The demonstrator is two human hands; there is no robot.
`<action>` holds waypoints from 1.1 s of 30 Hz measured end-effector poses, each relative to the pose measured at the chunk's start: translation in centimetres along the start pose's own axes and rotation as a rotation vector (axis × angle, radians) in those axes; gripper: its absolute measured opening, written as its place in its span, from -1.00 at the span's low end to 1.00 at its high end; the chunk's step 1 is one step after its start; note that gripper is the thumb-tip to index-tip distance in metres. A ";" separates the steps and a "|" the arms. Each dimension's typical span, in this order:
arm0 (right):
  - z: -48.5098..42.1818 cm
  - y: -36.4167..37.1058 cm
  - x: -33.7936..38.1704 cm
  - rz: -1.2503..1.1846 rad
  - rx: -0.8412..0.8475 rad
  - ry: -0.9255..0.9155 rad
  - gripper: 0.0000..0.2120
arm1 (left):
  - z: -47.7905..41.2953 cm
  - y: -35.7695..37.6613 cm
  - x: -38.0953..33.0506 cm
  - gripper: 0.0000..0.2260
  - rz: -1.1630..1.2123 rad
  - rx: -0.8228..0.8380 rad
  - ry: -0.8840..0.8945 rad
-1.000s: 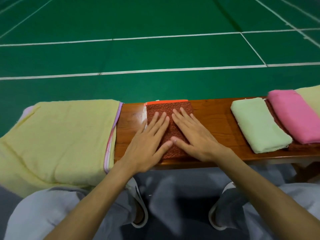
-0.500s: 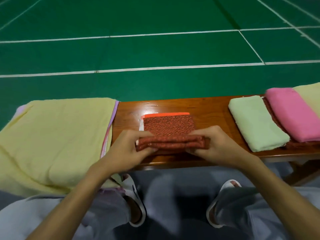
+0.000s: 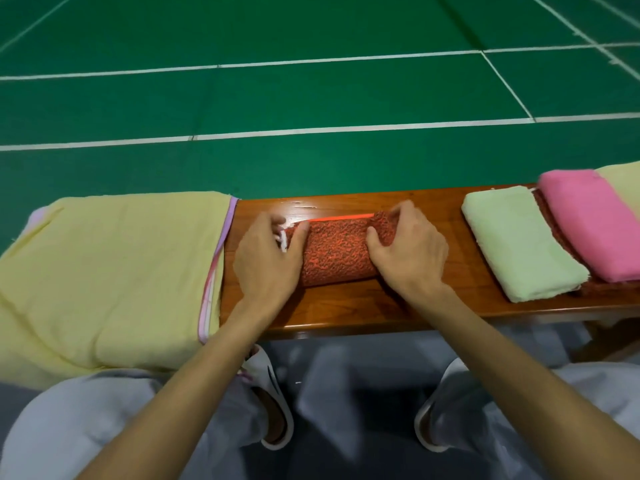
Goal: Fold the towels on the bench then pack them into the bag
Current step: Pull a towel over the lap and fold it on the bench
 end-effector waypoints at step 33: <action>-0.8 -0.2 -3.0 -0.103 0.190 0.169 -0.48 | -0.2 4.3 0.7 -0.13 -0.219 0.463 -0.123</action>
Point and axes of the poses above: each hand's wrist, its own z-axis away from the middle knuckle, its own y-axis out of the palm, x = y × z, the point moved 10 cm from there along -z, towards the middle knuckle, and after that the axes turned 11 degrees about -z, right-handed, at the moved point
